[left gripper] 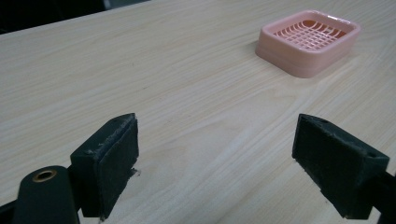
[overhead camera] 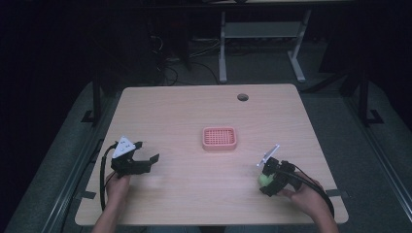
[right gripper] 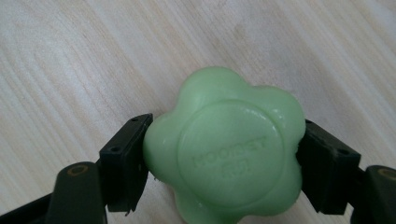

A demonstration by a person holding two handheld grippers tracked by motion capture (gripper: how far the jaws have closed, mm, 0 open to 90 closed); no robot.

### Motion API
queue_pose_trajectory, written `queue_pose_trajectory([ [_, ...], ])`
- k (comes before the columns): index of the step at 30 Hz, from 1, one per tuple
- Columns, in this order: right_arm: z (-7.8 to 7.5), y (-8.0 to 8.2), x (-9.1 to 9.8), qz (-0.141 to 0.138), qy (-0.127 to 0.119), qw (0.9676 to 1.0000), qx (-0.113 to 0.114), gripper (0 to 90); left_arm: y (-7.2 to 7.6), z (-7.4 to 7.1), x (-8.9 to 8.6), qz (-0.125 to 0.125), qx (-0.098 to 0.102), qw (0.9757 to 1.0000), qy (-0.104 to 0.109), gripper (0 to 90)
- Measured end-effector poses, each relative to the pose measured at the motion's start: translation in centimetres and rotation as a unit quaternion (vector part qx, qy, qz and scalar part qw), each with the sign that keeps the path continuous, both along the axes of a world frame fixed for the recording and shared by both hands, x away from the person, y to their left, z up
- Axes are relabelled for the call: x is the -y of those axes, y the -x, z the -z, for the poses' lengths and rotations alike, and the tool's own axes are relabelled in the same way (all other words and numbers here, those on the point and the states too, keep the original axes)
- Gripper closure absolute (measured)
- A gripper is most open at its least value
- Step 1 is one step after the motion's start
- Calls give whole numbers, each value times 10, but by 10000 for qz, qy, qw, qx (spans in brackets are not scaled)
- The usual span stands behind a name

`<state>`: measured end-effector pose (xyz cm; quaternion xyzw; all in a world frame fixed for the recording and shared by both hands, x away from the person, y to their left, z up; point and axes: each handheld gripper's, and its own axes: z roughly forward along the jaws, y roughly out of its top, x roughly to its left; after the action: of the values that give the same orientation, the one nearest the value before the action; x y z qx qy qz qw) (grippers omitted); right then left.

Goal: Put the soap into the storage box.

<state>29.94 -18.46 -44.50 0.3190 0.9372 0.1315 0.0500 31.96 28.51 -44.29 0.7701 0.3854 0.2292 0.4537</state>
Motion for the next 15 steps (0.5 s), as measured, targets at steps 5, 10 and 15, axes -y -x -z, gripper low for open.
queue_pose_trajectory([
  [5, 2, 1, 5, 127, -285, 9995, 26, 260, 0, 0, 0, 6, 12, 10000, 0, 143],
  [10, 3, 3, 5, 284, -318, 9991, 52, 257, 0, 0, 0, 6, 15, 10000, 5, 143],
  [15, 3, 1, 4, 329, -266, 9991, 2, 255, 0, 0, 0, 6, 16, 10000, 10, 143],
])
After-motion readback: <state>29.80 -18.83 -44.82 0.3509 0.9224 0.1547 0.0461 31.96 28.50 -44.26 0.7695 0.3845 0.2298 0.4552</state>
